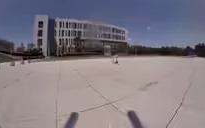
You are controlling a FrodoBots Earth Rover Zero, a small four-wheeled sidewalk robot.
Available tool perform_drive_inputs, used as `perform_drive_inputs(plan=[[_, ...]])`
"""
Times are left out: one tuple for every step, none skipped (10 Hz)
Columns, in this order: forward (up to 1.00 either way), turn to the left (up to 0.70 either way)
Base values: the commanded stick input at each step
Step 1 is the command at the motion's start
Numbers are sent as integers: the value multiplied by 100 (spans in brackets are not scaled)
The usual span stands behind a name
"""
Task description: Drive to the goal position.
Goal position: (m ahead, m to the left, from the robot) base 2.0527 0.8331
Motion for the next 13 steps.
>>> perform_drive_inputs(plan=[[85, 0], [85, 0], [85, 0], [85, 0], [85, 0], [85, 0], [85, 0], [85, 0], [85, 0], [85, 0], [85, 0], [85, 0], [85, 0]])
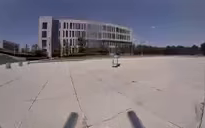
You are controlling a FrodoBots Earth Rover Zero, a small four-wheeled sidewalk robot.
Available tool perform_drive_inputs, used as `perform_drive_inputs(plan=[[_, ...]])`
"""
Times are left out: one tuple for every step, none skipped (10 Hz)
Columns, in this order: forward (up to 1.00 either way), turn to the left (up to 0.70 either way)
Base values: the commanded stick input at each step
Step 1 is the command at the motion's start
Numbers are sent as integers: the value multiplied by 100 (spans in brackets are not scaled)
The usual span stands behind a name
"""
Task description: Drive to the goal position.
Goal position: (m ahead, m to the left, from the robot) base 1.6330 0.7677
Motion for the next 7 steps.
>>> perform_drive_inputs(plan=[[85, 0], [85, 0], [85, 0], [85, 0], [85, 0], [85, 0], [85, 0]])
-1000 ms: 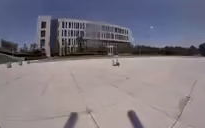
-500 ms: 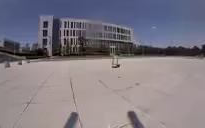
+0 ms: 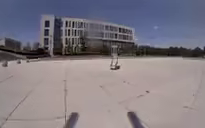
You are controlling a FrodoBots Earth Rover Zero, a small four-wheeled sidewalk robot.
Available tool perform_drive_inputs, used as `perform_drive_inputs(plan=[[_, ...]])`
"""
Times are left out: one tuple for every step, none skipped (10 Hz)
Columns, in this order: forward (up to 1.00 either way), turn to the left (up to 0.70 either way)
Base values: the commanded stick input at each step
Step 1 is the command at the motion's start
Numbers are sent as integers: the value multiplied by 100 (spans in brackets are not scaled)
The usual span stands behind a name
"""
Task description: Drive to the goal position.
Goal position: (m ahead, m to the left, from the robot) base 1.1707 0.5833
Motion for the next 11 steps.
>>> perform_drive_inputs(plan=[[85, 0], [85, 0], [85, 0], [85, 0], [78, 0], [72, 0], [66, 0], [59, 0], [53, 0], [46, 0], [40, 0]])
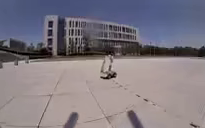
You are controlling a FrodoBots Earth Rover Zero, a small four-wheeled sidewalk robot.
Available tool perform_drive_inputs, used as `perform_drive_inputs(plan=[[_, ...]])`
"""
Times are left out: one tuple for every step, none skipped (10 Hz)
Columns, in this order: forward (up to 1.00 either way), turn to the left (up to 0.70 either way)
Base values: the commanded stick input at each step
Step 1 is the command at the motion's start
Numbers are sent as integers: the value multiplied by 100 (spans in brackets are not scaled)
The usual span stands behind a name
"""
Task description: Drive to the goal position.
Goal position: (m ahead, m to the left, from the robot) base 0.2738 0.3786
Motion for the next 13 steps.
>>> perform_drive_inputs(plan=[[34, 0], [27, 0], [21, 0], [14, 0], [8, 0], [2, 0], [-85, 0], [-85, 0], [-85, 0], [-85, 0], [-27, 0], [0, 0], [0, 0]])
